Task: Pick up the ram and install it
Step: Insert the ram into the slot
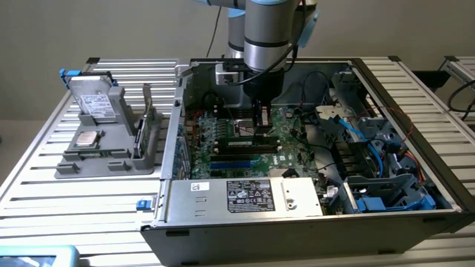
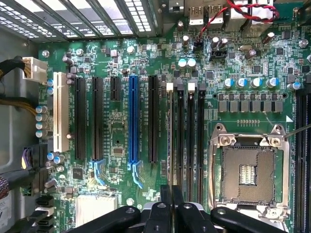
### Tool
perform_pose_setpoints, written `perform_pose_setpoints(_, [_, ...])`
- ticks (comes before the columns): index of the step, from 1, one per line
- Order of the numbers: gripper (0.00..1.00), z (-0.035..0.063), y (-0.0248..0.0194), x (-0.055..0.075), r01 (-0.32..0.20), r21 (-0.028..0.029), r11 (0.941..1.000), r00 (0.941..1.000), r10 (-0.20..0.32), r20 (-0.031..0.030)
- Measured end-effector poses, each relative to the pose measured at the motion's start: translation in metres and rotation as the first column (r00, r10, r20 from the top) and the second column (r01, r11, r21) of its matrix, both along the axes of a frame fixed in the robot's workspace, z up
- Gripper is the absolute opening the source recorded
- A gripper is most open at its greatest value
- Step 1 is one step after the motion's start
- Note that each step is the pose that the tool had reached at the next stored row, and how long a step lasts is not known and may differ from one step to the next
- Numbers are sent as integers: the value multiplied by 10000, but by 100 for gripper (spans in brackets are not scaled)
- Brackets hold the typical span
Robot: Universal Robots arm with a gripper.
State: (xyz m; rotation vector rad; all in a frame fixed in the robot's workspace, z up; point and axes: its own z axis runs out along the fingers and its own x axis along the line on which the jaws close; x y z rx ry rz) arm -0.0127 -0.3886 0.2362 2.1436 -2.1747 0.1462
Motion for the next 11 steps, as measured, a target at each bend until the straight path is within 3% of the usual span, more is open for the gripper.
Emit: perform_pose_setpoints(11, [12, -14, 23, -1, 1, -25, 10000, 10000, -1, 0])
